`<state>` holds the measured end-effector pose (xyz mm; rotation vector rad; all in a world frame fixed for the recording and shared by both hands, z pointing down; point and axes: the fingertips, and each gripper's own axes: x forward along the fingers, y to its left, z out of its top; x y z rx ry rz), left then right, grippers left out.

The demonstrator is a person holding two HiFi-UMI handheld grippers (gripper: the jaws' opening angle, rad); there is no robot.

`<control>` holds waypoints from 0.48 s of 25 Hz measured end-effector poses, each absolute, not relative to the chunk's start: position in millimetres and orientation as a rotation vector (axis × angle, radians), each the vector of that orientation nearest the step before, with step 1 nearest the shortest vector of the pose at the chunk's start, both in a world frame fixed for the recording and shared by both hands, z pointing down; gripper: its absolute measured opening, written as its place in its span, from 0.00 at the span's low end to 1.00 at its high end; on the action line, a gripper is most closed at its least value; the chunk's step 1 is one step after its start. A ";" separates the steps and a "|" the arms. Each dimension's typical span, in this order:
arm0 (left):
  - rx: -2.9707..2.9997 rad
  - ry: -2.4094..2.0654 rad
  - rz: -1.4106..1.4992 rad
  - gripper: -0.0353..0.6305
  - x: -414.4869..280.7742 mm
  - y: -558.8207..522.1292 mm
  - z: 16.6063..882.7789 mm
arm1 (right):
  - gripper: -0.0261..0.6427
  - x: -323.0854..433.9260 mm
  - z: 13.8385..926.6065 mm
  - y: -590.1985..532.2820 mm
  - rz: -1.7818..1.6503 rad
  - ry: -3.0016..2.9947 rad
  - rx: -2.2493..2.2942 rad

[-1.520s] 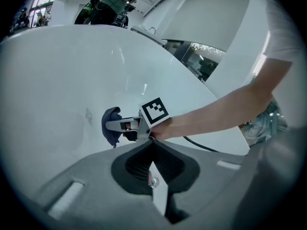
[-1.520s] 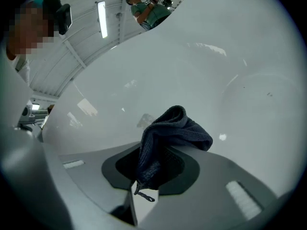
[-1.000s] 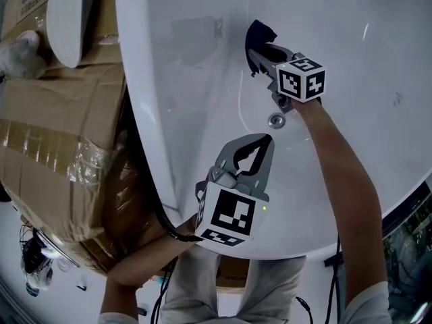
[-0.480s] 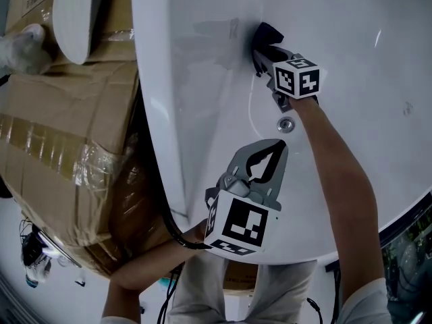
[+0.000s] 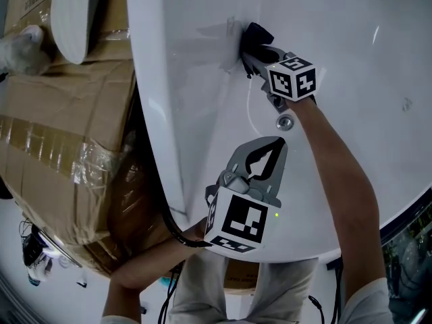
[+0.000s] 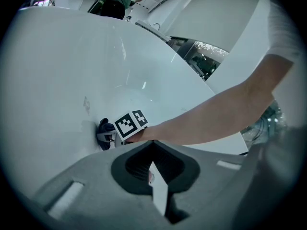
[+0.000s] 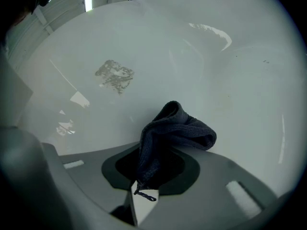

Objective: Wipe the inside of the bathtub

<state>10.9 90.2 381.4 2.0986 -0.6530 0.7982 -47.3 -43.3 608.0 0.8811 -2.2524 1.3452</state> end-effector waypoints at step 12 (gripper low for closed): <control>2.110 -0.655 0.781 0.05 8.1 90.0 378.3 | 0.15 -70.2 561.5 -38.9 1.305 -2.393 0.824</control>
